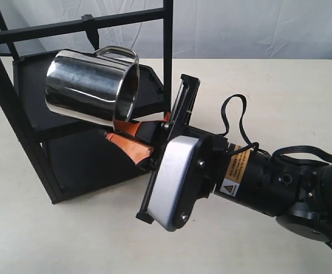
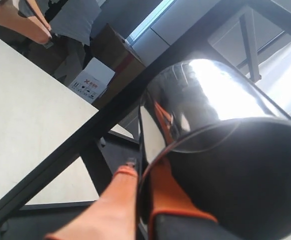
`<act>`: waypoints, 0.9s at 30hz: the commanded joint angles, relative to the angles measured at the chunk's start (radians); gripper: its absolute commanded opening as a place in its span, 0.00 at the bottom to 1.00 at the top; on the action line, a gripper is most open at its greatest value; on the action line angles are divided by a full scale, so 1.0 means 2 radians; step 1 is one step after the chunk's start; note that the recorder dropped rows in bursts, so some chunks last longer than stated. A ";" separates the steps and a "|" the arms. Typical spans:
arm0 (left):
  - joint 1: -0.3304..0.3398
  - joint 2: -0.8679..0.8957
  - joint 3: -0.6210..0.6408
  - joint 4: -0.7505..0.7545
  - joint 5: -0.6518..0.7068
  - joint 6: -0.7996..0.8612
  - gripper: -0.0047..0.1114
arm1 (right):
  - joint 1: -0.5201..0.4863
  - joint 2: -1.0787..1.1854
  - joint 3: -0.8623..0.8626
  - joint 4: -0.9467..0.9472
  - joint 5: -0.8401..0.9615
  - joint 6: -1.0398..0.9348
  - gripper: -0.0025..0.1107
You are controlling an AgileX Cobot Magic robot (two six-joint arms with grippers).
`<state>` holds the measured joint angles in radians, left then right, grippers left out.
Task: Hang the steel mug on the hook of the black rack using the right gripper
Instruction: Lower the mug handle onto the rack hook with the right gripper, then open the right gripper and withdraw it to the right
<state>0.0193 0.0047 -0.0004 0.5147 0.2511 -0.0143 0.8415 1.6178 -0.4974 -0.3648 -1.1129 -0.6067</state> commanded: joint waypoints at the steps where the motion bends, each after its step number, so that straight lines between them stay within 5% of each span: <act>1: -0.001 -0.002 0.000 0.000 -0.004 -0.001 0.05 | -0.004 0.003 0.002 0.016 0.046 0.019 0.01; 6: -0.001 -0.002 0.000 0.000 -0.004 -0.001 0.05 | -0.004 0.003 0.002 0.014 0.048 0.019 0.05; 11: -0.001 -0.002 0.000 0.000 -0.004 -0.001 0.05 | -0.004 0.003 0.002 -0.009 0.057 0.034 0.38; 23: -0.001 -0.002 0.000 0.000 -0.004 -0.001 0.05 | -0.004 0.001 0.002 -0.009 0.060 0.042 0.39; 27: -0.001 -0.002 0.000 0.000 -0.004 -0.001 0.05 | -0.004 -0.005 0.002 0.018 0.068 0.043 0.46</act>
<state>0.0193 0.0047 -0.0004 0.5147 0.2511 -0.0143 0.8415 1.6215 -0.4971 -0.3702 -0.9828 -0.5269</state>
